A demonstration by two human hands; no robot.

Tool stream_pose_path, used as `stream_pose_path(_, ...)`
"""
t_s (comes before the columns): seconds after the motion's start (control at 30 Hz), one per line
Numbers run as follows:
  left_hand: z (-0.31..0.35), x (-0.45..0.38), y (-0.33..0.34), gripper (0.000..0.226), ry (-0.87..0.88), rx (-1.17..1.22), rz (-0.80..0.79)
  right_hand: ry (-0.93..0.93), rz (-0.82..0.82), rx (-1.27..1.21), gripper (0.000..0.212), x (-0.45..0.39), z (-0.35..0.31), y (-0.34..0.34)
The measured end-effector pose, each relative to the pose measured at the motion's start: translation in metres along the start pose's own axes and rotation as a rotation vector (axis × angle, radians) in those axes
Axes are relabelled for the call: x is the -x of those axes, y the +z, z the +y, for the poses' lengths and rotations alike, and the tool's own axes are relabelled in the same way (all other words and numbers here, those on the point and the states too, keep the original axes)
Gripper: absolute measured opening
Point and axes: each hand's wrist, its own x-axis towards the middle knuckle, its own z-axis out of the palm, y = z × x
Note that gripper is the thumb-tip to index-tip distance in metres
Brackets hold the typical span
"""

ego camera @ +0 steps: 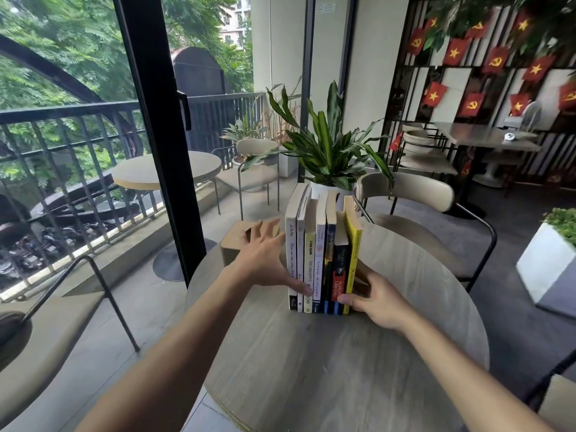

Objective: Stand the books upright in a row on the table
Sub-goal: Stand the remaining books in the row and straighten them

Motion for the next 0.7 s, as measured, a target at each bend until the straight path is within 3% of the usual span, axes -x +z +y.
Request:
stream_pose_path(0.4,-0.006,-0.014,0.001,0.125,-0.033,0.118,-0.049,0.02,0.031,-0.032,0.082,-0.014,0.002,0.006)
stream_pose_path(0.6,0.01,-0.008,-0.006,0.08,0.032,0.132,0.039,0.039,0.009,-0.036,0.084,-0.013,-0.002,0.005)
stream_pose_path(0.7,0.015,-0.006,-0.005,0.075,0.045,0.158,0.069,0.056,0.006,-0.03,0.084,-0.012,-0.003,0.003)
